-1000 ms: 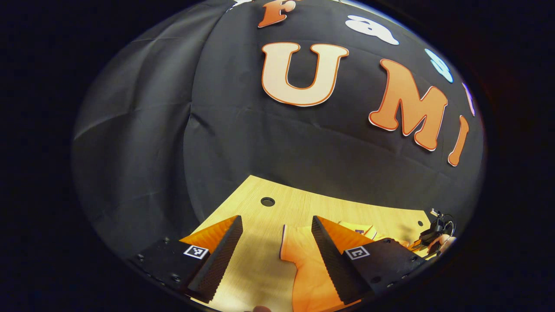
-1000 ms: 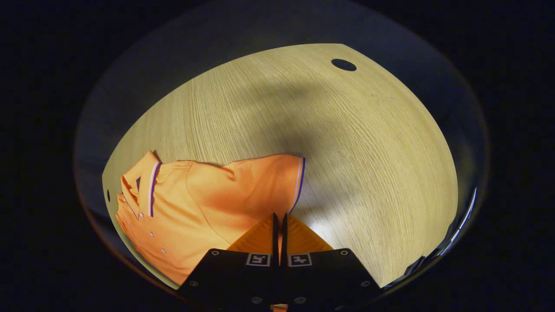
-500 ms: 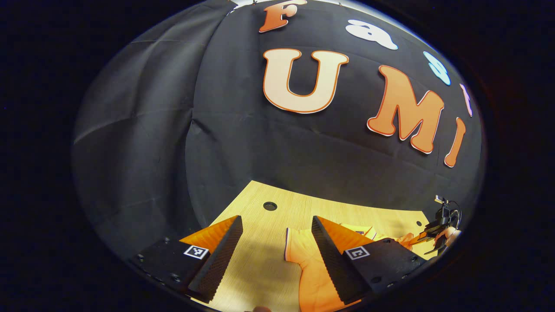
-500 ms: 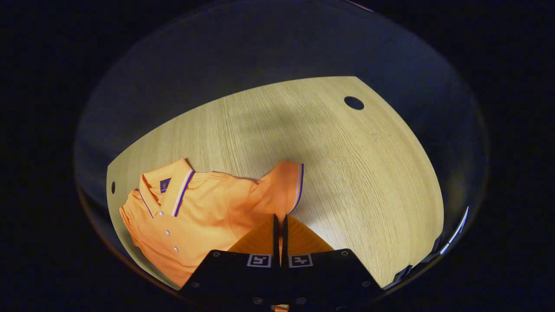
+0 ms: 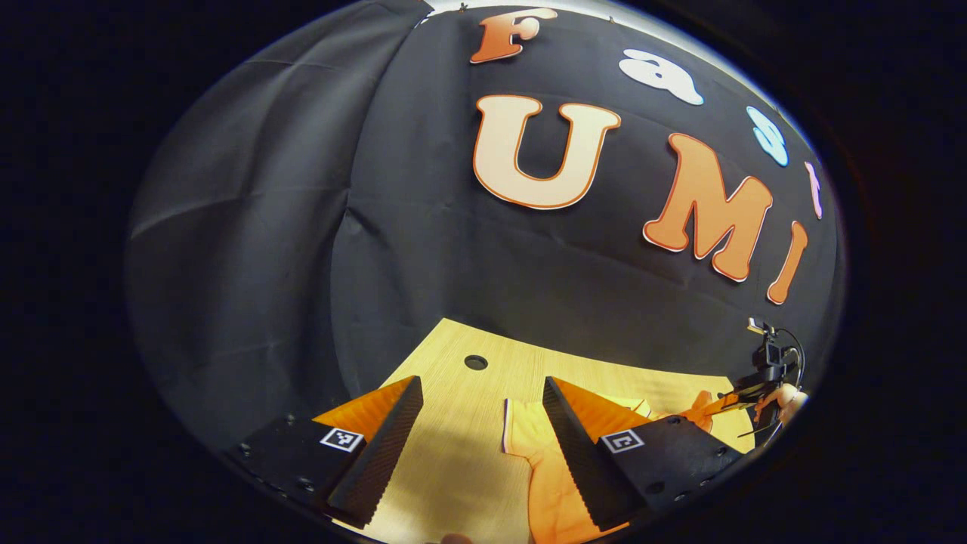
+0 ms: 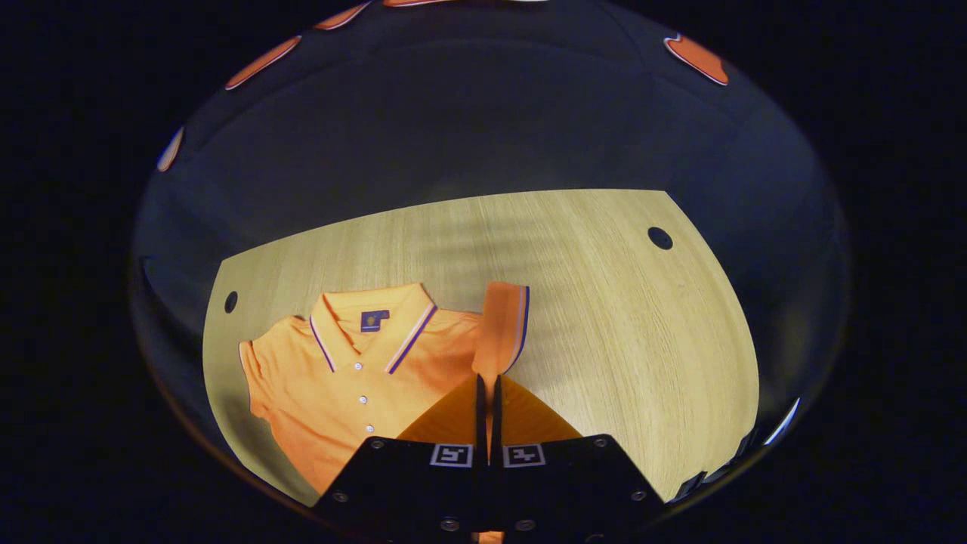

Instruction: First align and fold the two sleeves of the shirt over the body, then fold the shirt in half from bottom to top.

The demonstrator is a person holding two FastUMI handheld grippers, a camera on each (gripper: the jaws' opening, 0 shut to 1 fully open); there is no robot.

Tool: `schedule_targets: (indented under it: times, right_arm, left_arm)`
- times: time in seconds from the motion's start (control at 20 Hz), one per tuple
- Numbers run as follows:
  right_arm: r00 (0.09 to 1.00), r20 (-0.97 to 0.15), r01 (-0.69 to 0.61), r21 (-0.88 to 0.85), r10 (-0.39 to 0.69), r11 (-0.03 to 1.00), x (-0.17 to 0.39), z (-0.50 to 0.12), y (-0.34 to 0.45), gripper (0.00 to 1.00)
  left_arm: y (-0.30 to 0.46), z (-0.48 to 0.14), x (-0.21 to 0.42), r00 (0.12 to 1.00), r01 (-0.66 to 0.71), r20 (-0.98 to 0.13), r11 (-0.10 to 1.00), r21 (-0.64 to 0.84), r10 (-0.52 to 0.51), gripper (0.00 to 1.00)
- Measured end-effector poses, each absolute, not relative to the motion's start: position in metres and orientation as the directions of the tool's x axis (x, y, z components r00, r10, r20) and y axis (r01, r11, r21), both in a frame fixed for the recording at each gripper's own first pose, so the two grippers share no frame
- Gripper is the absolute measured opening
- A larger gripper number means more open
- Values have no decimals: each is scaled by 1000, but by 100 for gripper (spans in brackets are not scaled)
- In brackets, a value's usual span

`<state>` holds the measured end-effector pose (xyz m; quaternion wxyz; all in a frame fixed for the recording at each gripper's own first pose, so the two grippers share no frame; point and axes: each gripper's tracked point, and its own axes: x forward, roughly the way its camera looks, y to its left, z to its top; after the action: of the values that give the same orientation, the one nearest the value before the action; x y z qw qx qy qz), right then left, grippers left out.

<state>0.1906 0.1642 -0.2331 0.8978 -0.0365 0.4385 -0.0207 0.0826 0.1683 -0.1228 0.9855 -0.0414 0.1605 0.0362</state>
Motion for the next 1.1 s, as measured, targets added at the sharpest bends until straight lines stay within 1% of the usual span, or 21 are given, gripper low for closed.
schedule_targets:
  times: [0.25, 0.45, 0.65, 0.7, 0.75, 0.85, 0.95, 1.0, 1.05, 1.1]
  right_arm:
    - [612, -791, -60, -52, -5, 997, 180, -236, 219, 1]
    - [609, -793, -79, -79, -15, 994, 177, -245, 244, 2]
    - [577, -815, -125, -22, 55, 992, 170, -257, 278, 2]
    - [572, -817, -138, -11, 70, 990, 169, -261, 285, 2]
    - [564, -822, -147, -7, 78, 989, 168, -266, 291, 2]
    - [550, -831, -165, -2, 90, 986, 165, -274, 297, 2]
    - [544, -831, -187, 8, 111, 982, 163, -278, 308, 12]
    - [542, -833, -187, 12, 113, 982, 162, -280, 310, 15]
    - [536, -834, -192, 29, 130, 981, 161, -281, 315, 16]
    - [530, -835, -200, 45, 146, 979, 160, -281, 319, 21]
  left_arm:
    - [189, -123, 73, 944, -93, -324, 993, -79, 63, 98]
    - [202, -130, 65, 937, -103, -342, 990, -94, 65, 98]
    - [216, -135, 62, 932, -113, -353, 990, -82, 77, 98]
    - [218, -136, 61, 931, -114, -356, 990, -81, 78, 100]
    - [220, -137, 61, 930, -116, -358, 990, -80, 80, 98]
    - [223, -139, 62, 928, -118, -363, 991, -71, 84, 98]
    - [224, -141, 64, 925, -118, -371, 991, -66, 85, 98]
    - [223, -143, 63, 922, -116, -377, 991, -65, 83, 98]
    - [223, -145, 63, 921, -113, -382, 991, -66, 79, 98]
    - [220, -148, 65, 918, -107, -389, 992, -66, 73, 98]
